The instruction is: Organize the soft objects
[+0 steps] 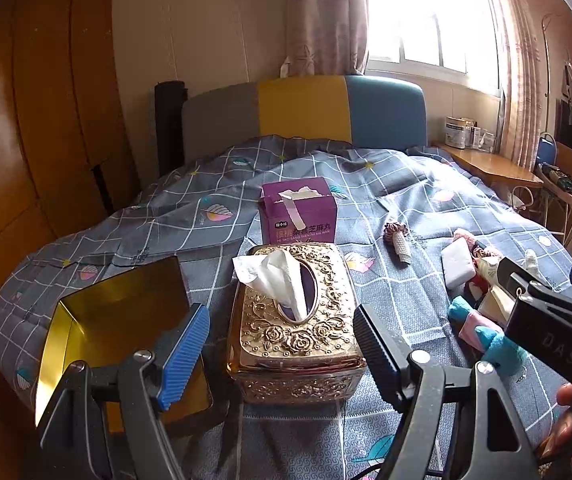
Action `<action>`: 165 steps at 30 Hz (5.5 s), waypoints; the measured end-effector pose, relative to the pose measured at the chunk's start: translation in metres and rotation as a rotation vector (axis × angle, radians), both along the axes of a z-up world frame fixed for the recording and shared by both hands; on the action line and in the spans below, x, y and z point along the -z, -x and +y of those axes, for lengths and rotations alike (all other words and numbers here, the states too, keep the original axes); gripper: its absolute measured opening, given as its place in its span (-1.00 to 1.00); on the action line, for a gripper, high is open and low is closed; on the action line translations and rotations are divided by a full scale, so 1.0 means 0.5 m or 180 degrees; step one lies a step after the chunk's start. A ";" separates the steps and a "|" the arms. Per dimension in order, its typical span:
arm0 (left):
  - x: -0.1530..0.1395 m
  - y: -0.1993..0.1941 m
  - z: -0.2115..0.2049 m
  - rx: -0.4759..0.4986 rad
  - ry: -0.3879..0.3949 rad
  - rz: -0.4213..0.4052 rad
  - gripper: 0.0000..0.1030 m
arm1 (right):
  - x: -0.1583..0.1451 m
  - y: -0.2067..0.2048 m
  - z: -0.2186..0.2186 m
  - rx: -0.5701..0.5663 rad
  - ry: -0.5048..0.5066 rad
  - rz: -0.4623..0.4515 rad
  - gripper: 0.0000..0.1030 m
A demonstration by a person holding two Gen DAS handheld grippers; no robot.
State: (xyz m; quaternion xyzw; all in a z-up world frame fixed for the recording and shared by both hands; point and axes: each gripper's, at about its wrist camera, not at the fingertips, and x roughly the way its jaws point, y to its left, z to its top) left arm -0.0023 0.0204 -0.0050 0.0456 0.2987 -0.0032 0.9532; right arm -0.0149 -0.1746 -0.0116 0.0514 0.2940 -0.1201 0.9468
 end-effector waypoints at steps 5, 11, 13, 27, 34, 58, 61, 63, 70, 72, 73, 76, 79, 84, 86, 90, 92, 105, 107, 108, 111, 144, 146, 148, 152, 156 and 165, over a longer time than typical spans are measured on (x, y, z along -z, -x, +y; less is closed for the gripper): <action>-0.001 0.001 0.000 0.0006 -0.0003 -0.0007 0.47 | -0.002 0.001 0.000 -0.0004 0.0002 0.0000 1.00; -0.002 0.001 -0.001 0.0015 -0.0008 -0.0002 0.47 | -0.004 0.002 -0.002 0.0004 -0.0004 -0.0019 1.00; -0.003 0.002 -0.003 0.0024 -0.0010 0.0000 0.47 | -0.004 0.002 -0.003 0.0004 -0.0005 -0.0020 1.00; -0.004 0.004 -0.012 0.0054 -0.0032 -0.0005 0.47 | -0.005 0.004 -0.009 0.0021 -0.0013 -0.0030 1.00; -0.002 0.005 -0.020 0.0086 -0.0050 0.0003 0.47 | -0.003 0.003 -0.021 0.0050 -0.0026 -0.0031 1.00; 0.061 -0.089 -0.195 0.1561 0.0309 0.0863 0.57 | 0.012 0.042 -0.266 0.0826 -0.0329 0.0065 1.00; 0.109 -0.122 -0.249 0.1731 0.0468 0.1278 0.57 | 0.019 0.064 -0.320 0.1026 -0.0315 0.0101 1.00; 0.138 -0.131 -0.278 0.1787 0.0566 0.1500 0.57 | 0.026 0.079 -0.350 0.1121 -0.0324 0.0131 1.00; 0.198 -0.137 -0.378 0.1969 0.0685 0.1812 0.64 | 0.054 0.089 -0.390 0.1113 -0.0369 0.0323 1.00; 0.206 -0.147 -0.404 0.1978 0.0639 0.1846 0.64 | 0.060 0.085 -0.392 0.1090 -0.0362 0.0383 1.00; 0.210 -0.151 -0.416 0.1981 0.0594 0.1843 0.64 | 0.063 0.082 -0.395 0.1077 -0.0360 0.0400 1.00; 0.240 -0.158 -0.445 0.1991 0.0345 0.1914 0.63 | 0.067 0.073 -0.401 0.1049 -0.0340 0.0467 1.00; 0.249 -0.155 -0.414 0.2148 0.0749 0.1997 0.02 | 0.070 0.053 -0.405 0.0922 -0.0335 0.0557 1.00; 0.228 -0.134 -0.364 0.2252 0.0664 0.1877 -0.15 | 0.098 -0.021 -0.403 0.0404 -0.0565 0.0898 1.00; 0.224 -0.131 -0.340 0.2277 0.0678 0.1869 -0.17 | 0.121 -0.061 -0.389 0.0103 -0.0631 0.1143 0.99; 0.193 -0.128 -0.294 0.2253 0.0794 0.1796 -0.19 | 0.172 -0.127 -0.340 -0.0348 -0.0487 0.1618 0.77; 0.161 -0.129 -0.277 0.2269 0.0853 0.1701 -0.19 | 0.198 -0.153 -0.319 -0.0515 -0.0377 0.1828 0.66; -0.104 -0.377 -0.229 0.1884 0.0844 0.0831 -0.18 | 0.259 -0.211 -0.279 -0.0759 -0.0070 0.2374 0.02; -0.128 -0.445 -0.167 0.1521 0.0862 0.0715 -0.18 | 0.260 -0.208 -0.281 -0.0741 -0.0174 0.2374 0.02; -0.135 -0.472 -0.130 0.1339 0.0871 0.0661 -0.18 | 0.262 -0.209 -0.282 -0.0729 -0.0216 0.2376 0.02; -0.134 -0.523 0.003 0.0771 0.0778 0.0525 -0.18 | 0.259 -0.204 -0.281 -0.0707 -0.0271 0.2349 0.01; 0.137 -0.078 0.373 -0.0624 0.0387 0.0658 0.49 | 0.126 -0.281 -0.180 -0.0664 -0.0465 0.1613 -0.06; 0.131 -0.068 0.376 -0.0638 0.0380 0.0639 0.49 | 0.108 -0.317 -0.173 -0.0629 -0.0520 0.1539 -0.06; 0.123 -0.058 0.376 -0.0652 0.0354 0.0603 0.49 | 0.089 -0.356 -0.161 -0.0610 -0.0584 0.1483 -0.06; 0.108 -0.039 0.377 -0.0709 0.0200 0.0489 0.49 | 0.044 -0.439 -0.122 -0.0629 -0.0723 0.1343 -0.06; 0.103 -0.024 0.383 -0.0762 0.0108 0.0451 0.49 | -0.021 -0.498 -0.024 -0.0921 -0.0812 0.1095 -0.05; 0.106 0.002 0.424 -0.0931 0.0111 0.0433 0.49 | -0.106 -0.445 0.347 -0.2681 -0.0562 0.0845 -0.05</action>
